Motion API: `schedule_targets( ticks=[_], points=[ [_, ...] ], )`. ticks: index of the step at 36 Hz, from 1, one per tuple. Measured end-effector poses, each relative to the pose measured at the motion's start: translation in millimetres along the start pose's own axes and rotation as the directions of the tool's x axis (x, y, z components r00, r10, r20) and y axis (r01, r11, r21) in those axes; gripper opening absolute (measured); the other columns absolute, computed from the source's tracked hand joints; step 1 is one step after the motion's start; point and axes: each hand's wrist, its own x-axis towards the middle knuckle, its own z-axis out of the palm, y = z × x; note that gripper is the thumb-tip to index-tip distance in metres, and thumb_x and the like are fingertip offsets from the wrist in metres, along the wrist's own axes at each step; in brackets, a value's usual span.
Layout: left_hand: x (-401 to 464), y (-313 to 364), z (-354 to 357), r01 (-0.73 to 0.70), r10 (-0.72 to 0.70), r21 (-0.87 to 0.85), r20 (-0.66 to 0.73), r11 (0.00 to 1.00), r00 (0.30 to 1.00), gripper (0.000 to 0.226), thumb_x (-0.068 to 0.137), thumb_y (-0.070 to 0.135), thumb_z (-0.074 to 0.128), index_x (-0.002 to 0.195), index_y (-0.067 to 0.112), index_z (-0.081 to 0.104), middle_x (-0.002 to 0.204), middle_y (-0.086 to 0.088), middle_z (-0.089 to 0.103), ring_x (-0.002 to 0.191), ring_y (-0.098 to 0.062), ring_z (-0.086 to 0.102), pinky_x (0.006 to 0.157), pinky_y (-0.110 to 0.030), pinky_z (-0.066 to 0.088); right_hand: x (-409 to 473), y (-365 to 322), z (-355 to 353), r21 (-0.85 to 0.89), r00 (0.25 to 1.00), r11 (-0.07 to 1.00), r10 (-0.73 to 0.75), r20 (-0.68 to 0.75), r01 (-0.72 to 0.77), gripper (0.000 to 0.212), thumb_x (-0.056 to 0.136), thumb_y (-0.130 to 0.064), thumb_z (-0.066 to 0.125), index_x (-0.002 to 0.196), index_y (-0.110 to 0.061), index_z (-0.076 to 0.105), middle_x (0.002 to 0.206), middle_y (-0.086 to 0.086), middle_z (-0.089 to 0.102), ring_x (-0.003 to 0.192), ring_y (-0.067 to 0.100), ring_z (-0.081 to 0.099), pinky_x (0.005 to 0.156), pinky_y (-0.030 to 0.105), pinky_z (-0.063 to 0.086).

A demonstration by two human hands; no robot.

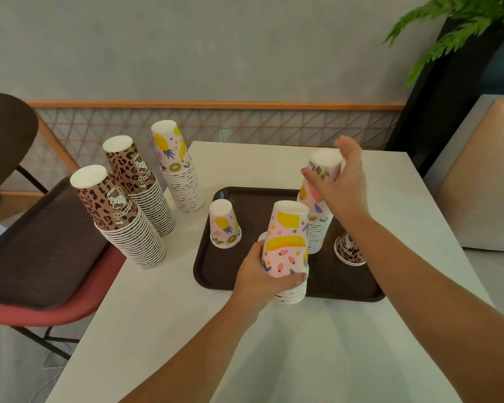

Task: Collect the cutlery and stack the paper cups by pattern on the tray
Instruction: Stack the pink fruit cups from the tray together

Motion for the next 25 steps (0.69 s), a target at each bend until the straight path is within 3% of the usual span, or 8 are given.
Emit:
schedule_targets(
  ticks=[3, 5, 9, 13, 18, 22, 25],
  points=[
    [0, 2, 0, 0.001, -0.001, -0.003, -0.007, 1.000, 1.000, 0.066, 0.062, 0.022, 0.086, 0.113, 0.032, 0.045, 0.103, 0.016, 0.057, 0.099, -0.008, 0.056, 0.075, -0.016, 0.047, -15, -11, -4, -0.017, 0.994, 0.996, -0.083, -0.073, 0.082, 0.077, 0.079, -0.040, 0.070, 0.139, -0.014, 0.030, 0.142, 0.002, 0.038, 0.125, 0.004, 0.033, 0.097, 0.003, 0.023],
    [0, 3, 1, 0.001, -0.001, 0.004, -0.015, 1.000, 1.000, 0.067, 0.062, 0.023, 0.086, 0.114, 0.031, 0.045, 0.104, 0.015, 0.057, 0.101, -0.009, 0.055, 0.077, -0.018, 0.047, -29, -16, -7, 0.059, 0.985, 0.984, -0.168, -0.043, 0.171, 0.073, 0.079, -0.041, 0.067, 0.137, -0.012, 0.033, 0.138, 0.002, 0.041, 0.123, 0.002, 0.037, 0.095, -0.001, 0.025],
    [-2, 5, 2, -0.017, 0.017, -0.016, -0.018, 1.000, 1.000, 0.067, 0.060, 0.022, 0.087, 0.113, 0.030, 0.048, 0.103, 0.013, 0.059, 0.097, -0.006, 0.057, 0.072, -0.015, 0.047, -57, -22, -7, 0.164, 0.960, 0.979, -0.158, 0.230, 0.122, 0.076, 0.075, -0.041, 0.070, 0.136, -0.022, 0.030, 0.136, -0.012, 0.043, 0.120, -0.003, 0.047, 0.096, 0.015, 0.041],
    [-6, 8, 3, -0.057, 0.056, -0.047, -0.011, 0.997, 0.998, 0.062, 0.060, 0.017, 0.087, 0.105, 0.034, 0.049, 0.101, 0.015, 0.061, 0.092, 0.000, 0.058, 0.068, -0.012, 0.045, -76, -19, -1, 0.141, 0.913, 0.990, -0.058, 0.403, 0.000, 0.080, 0.075, -0.032, 0.074, 0.138, -0.030, 0.025, 0.123, -0.013, 0.048, 0.100, -0.005, 0.054, 0.078, 0.002, 0.044],
    [-9, 6, 3, -0.107, 0.107, 0.002, 0.042, 0.994, 0.993, 0.079, 0.057, 0.018, 0.089, 0.120, 0.031, 0.043, 0.107, 0.019, 0.058, 0.099, -0.002, 0.058, 0.070, -0.011, 0.048, -84, -16, 4, 0.164, 0.930, 0.984, 0.000, 0.367, -0.065, 0.063, 0.078, -0.031, 0.071, 0.127, -0.035, 0.031, 0.111, -0.010, 0.053, 0.092, -0.006, 0.054, 0.070, 0.000, 0.044],
    [-9, 2, 4, -0.110, 0.109, 0.012, 0.063, 0.994, 0.992, 0.089, 0.054, 0.017, 0.090, 0.128, 0.025, 0.042, 0.114, 0.013, 0.060, 0.108, -0.007, 0.058, 0.088, -0.023, 0.051, -83, -14, 6, 0.194, 0.942, 0.978, 0.005, 0.337, -0.075, 0.060, 0.079, -0.029, 0.070, 0.128, -0.028, 0.036, 0.111, -0.003, 0.058, 0.095, 0.004, 0.059, 0.071, 0.008, 0.049],
    [-11, 6, 4, -0.102, 0.101, 0.023, 0.052, 0.994, 0.994, 0.081, 0.058, 0.017, 0.088, 0.122, 0.031, 0.041, 0.106, 0.020, 0.057, 0.100, -0.001, 0.056, 0.075, -0.012, 0.048, -80, -16, 4, 0.212, 0.952, 0.974, 0.006, 0.306, -0.074, 0.054, 0.079, -0.027, 0.070, 0.122, -0.031, 0.036, 0.101, -0.010, 0.058, 0.088, -0.001, 0.059, 0.067, 0.003, 0.047]
  ],
)
